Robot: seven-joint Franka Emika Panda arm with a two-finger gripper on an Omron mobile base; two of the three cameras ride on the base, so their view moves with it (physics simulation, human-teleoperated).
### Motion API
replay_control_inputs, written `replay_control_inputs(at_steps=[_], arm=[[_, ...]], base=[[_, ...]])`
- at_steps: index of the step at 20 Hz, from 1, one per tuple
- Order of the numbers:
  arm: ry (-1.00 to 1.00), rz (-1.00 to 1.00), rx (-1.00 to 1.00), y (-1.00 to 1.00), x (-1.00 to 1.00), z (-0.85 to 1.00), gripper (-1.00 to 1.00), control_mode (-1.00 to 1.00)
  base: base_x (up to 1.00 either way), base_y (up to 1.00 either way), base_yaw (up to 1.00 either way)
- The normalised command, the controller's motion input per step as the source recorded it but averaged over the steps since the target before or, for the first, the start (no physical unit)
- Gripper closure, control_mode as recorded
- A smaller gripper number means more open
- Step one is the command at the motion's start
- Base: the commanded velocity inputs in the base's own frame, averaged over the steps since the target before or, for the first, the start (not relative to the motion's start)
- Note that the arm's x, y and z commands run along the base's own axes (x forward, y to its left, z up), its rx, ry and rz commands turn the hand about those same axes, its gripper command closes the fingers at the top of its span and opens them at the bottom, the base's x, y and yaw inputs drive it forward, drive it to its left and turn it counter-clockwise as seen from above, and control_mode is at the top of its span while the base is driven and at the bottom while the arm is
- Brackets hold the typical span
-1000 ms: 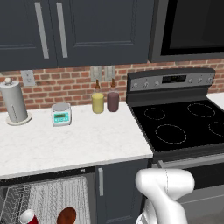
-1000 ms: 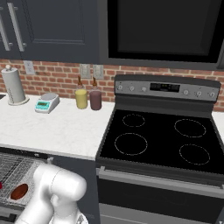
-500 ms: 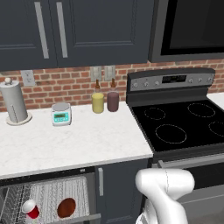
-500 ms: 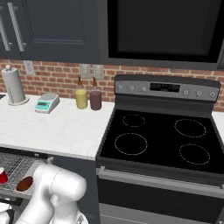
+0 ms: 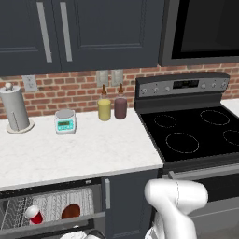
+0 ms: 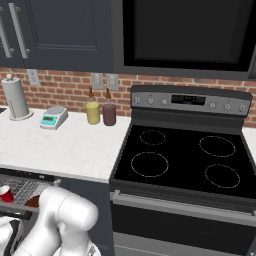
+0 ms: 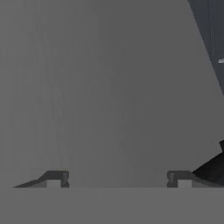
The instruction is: Pick up the cup and bowl from the counter, place them in the dishwasher, and close the dishwasher door.
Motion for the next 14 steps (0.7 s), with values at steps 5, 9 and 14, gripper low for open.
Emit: replay_control_inputs(at_steps=[5,9,14], arm=[[-0.04,-0.33,0.01,-0.12,0.97,-0.09,-1.00,-1.00],[0.00,-0.39,0.00,0.00,1.00,-0.21,-1.00,-1.00],[0.00,-0.34,-0.01,0.00,1.00,-0.05,-1.00,-1.00]], base=[[0.00,0.00,0.00],[0.00,0.00,0.00],[0.00,0.00,0.00]])
